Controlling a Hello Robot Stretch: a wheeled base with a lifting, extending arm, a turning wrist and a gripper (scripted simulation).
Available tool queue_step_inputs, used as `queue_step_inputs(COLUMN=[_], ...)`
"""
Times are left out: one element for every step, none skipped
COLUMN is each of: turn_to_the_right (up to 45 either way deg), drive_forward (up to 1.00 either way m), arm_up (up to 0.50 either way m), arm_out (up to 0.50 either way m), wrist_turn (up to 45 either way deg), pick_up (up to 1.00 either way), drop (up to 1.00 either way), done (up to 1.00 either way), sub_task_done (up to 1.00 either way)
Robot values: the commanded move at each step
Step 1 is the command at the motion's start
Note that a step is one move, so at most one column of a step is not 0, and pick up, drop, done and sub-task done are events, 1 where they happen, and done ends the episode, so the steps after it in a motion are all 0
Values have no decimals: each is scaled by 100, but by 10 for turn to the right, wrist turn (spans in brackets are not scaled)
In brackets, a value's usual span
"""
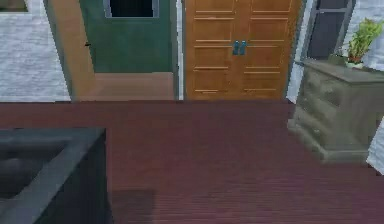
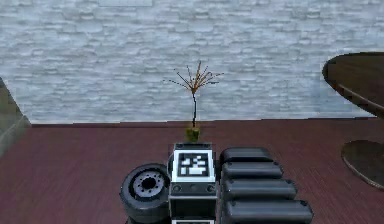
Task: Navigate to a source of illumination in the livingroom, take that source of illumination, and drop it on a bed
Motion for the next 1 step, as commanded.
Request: queue_step_inputs(turn_to_the_right=[0], drive_forward=[100], arm_up=[0], arm_out=[0], wrist_turn=[0], pick_up=[0], drop=[0], done=[0], sub_task_done=[0])
